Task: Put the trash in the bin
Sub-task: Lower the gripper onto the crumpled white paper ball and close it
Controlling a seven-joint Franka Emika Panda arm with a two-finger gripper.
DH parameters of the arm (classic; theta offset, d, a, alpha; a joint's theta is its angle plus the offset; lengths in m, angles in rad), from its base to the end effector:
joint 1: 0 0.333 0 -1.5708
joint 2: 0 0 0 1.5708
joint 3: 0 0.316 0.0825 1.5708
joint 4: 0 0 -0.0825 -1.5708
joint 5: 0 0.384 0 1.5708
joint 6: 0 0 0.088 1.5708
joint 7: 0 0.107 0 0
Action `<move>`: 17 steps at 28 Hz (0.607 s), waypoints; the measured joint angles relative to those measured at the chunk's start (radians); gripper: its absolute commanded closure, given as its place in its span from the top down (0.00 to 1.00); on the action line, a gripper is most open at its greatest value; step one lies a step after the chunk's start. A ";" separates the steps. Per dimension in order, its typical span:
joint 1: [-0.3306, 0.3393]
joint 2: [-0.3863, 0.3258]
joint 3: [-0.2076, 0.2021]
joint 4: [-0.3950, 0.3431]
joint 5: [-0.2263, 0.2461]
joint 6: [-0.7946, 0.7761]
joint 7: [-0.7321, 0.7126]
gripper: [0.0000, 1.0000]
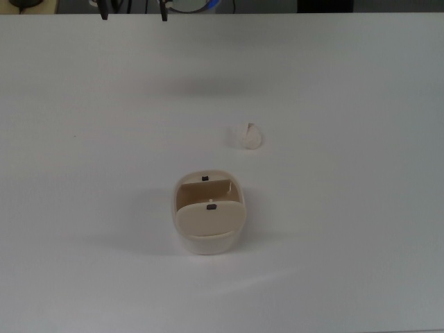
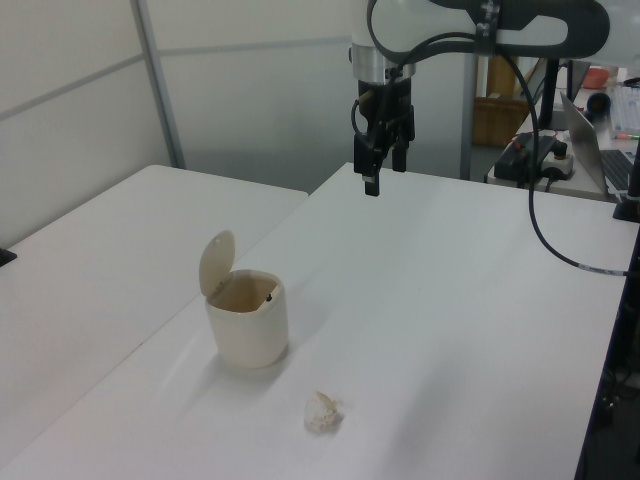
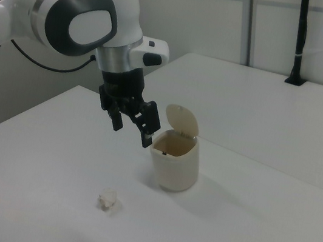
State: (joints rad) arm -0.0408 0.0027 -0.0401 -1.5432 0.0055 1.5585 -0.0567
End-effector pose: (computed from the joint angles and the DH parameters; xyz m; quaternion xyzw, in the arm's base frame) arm 0.5528 -0.0442 0.6349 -0.9999 0.0120 -0.0065 0.0023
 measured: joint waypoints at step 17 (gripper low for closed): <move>0.101 0.070 0.018 -0.025 -0.002 0.010 -0.079 1.00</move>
State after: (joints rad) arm 0.0600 0.0723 -0.0225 -1.5679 0.0038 1.5684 -0.1354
